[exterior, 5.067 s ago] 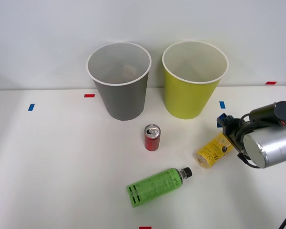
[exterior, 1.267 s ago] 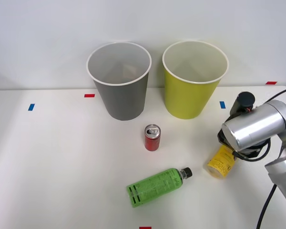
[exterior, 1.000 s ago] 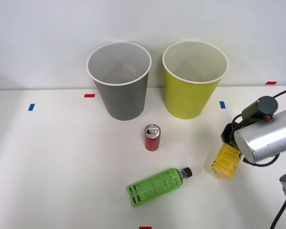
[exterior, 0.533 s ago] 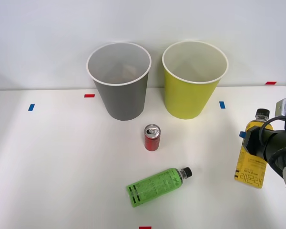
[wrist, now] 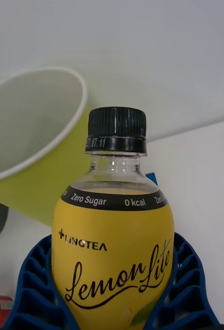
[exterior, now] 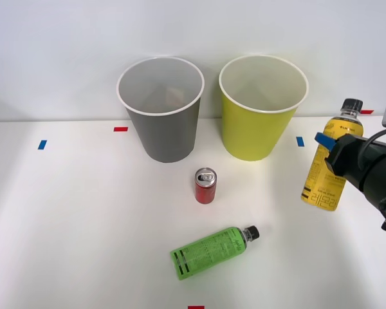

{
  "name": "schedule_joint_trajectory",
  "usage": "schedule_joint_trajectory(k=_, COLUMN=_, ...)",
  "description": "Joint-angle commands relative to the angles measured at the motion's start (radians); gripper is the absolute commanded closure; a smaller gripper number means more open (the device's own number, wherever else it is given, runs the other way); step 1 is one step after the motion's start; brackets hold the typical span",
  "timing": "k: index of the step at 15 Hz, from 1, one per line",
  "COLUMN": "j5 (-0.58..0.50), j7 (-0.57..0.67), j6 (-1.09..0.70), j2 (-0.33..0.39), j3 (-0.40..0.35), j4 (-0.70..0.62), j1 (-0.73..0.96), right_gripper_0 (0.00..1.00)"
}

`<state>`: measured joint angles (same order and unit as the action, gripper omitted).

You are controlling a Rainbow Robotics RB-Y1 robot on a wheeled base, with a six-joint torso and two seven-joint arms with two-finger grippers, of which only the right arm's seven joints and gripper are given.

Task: Put cans in the gray bin, plastic bottles in the light green bin

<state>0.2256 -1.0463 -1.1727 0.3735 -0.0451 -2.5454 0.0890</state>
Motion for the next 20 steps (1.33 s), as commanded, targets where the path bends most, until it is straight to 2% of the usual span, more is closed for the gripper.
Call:
schedule_joint_trajectory(k=1, j5=0.047, j7=-0.035, j6=0.110, j2=-0.013, j3=-0.007, j4=-0.015, j1=0.000, right_gripper_0=1.00)
schedule_joint_trajectory(k=6, j5=0.135, j7=-0.067, j6=0.364, j2=-0.016, j3=-0.013, j4=-0.015, j1=-0.012, right_gripper_0=1.00)
schedule_joint_trajectory(k=8, j5=0.147, j7=-0.078, j6=0.393, j2=-0.018, j3=-0.024, j4=-0.015, j1=-0.041, right_gripper_0=1.00)
schedule_joint_trajectory(k=11, j5=0.227, j7=-0.107, j6=0.393, j2=-0.036, j3=-0.059, j4=-0.003, j1=-0.110, right_gripper_0=1.00)
schedule_joint_trajectory(k=20, j5=0.179, j7=-0.161, j6=0.467, j2=-0.048, j3=-0.067, j4=0.406, j1=-0.482, right_gripper_0=1.00)
